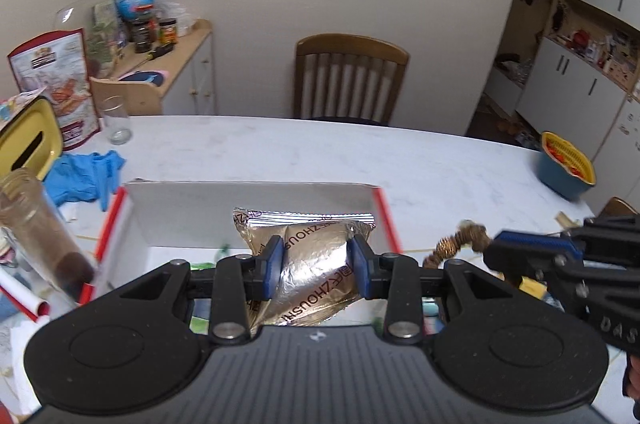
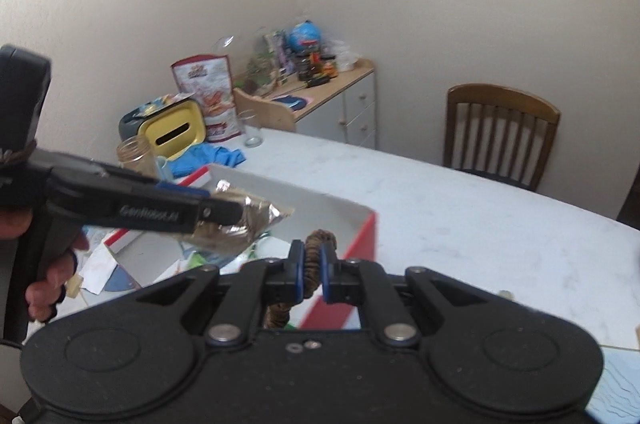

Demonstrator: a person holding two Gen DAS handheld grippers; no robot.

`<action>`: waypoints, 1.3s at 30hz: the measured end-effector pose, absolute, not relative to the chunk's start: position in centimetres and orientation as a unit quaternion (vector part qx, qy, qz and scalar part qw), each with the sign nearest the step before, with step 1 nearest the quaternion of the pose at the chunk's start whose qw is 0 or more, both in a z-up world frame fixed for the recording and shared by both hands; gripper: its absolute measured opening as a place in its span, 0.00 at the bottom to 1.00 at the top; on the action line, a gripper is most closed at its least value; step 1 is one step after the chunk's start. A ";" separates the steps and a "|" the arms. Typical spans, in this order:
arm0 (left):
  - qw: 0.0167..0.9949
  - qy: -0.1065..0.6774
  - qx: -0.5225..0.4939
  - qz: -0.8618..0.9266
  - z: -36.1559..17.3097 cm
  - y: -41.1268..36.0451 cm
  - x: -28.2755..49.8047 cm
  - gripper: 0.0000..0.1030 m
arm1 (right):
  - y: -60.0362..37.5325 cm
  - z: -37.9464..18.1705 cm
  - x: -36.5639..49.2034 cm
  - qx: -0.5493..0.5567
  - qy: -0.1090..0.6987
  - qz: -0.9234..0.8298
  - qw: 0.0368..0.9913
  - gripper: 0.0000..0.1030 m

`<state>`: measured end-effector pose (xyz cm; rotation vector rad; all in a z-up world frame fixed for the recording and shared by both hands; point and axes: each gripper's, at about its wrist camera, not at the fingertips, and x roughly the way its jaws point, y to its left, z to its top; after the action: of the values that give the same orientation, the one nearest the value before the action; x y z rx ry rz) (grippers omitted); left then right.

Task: Organize objects
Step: 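Carry the foil bag and bracelet into the red box with both grippers, then open both grippers to release the foil bag and bracelet in the box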

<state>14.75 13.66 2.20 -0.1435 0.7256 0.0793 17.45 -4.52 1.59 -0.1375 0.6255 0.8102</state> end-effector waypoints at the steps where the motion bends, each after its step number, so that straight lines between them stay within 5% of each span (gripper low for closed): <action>1: 0.931 0.357 -0.069 0.042 2.0 14.2 15.0 0.34 | -3.9 1.4 17.4 -0.066 0.303 0.391 0.867 0.07; 28: 0.894 0.445 -0.049 0.009 -6.2 18.8 19.8 0.35 | 6.9 -7.4 17.6 -0.158 0.410 0.374 0.817 0.08; 35: 0.893 0.446 -0.062 0.008 -6.2 19.3 19.6 0.37 | 6.4 -7.1 17.3 -0.151 0.409 0.376 0.818 0.16; 39: 0.897 0.439 -0.054 0.010 -5.9 19.1 19.1 0.50 | 5.7 -6.5 17.3 -0.140 0.410 0.379 0.818 0.19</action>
<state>19.15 19.10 -5.95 -0.1122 0.9091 0.0211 17.29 5.67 -6.51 -0.2983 0.8744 0.8081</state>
